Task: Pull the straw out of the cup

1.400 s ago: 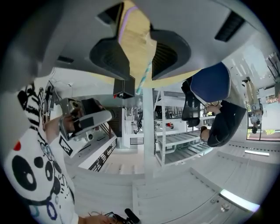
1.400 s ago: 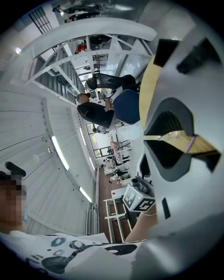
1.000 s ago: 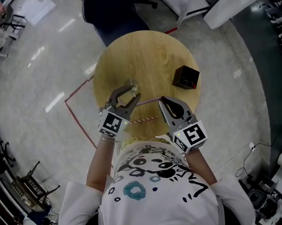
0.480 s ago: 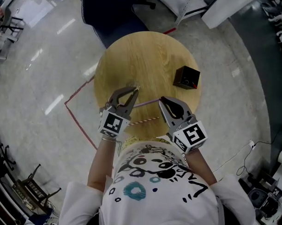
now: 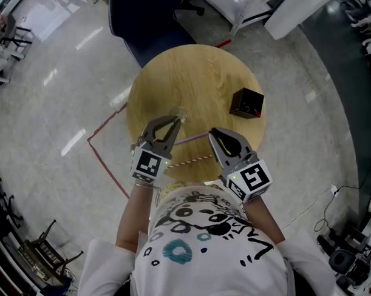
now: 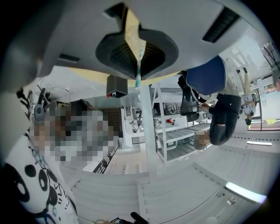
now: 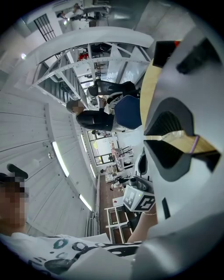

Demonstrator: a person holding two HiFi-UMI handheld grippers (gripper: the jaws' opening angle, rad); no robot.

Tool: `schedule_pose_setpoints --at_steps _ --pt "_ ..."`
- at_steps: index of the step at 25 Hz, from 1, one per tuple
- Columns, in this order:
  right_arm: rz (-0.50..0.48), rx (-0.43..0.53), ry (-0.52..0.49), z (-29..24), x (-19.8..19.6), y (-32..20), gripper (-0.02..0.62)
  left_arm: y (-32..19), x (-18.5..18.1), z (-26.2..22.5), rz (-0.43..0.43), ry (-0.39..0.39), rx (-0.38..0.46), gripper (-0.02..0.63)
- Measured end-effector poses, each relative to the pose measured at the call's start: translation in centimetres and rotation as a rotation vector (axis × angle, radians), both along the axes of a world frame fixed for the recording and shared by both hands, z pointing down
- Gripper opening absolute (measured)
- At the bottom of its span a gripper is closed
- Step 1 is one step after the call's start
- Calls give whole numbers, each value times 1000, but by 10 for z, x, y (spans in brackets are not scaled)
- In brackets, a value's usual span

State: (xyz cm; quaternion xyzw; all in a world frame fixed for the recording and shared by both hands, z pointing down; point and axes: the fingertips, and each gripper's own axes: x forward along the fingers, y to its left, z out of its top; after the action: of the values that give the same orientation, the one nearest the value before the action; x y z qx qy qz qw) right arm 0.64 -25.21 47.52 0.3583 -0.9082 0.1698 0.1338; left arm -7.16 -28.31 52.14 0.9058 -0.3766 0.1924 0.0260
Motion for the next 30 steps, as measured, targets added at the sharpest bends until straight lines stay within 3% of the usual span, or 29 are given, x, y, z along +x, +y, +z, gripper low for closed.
schedule_pose_setpoints --at_steps 16,22,30 --pt "10 20 -25 -11 -11 2 29 6 -10 -27 12 31 16 32" --pt "14 23 -39 -12 -13 4 29 9 -13 -35 14 10 25 33" --pt "9 31 -44 -17 -20 8 29 14 -21 -59 -13 82 29 32"
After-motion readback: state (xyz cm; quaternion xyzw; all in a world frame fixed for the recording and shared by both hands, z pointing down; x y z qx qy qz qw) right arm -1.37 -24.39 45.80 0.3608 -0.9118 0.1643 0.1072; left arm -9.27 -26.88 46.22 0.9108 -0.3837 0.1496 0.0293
